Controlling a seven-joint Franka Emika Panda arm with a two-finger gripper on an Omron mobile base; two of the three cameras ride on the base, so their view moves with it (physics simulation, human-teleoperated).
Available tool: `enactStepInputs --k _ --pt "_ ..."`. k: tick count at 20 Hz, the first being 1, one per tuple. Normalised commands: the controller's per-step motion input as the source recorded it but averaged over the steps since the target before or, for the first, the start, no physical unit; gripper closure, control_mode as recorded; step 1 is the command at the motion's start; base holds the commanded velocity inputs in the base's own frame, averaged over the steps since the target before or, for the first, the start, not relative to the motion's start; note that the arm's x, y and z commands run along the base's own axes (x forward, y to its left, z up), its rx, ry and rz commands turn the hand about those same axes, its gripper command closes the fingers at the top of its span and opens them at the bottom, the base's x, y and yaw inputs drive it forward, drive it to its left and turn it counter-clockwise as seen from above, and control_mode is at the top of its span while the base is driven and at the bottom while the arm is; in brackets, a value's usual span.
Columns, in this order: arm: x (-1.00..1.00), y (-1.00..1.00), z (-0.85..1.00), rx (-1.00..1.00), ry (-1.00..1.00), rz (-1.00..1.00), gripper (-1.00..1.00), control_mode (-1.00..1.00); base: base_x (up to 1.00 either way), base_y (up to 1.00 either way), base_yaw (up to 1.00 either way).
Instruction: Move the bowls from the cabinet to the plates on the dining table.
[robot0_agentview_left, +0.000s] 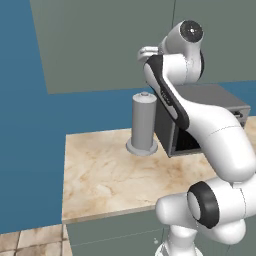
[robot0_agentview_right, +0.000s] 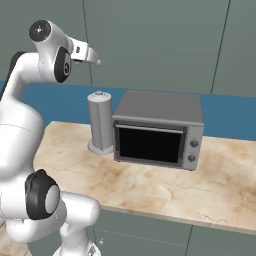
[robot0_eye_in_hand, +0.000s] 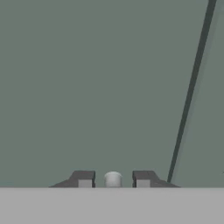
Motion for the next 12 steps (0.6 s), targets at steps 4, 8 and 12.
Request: enactStepInputs --k 4,8,12 --pt "-0.15 0.04 0.0 0.0 -0.03 0.0 1.0 -1.0 0.0 0.0 0.0" --pt "-0.53 0.27 0.0 0.0 -0.13 0.0 1.0 -1.0 0.0 0.0 0.0" --pt "-0.73 0.37 0.0 0.0 -0.12 0.0 1.0 -1.0 0.0 0.0 0.0"
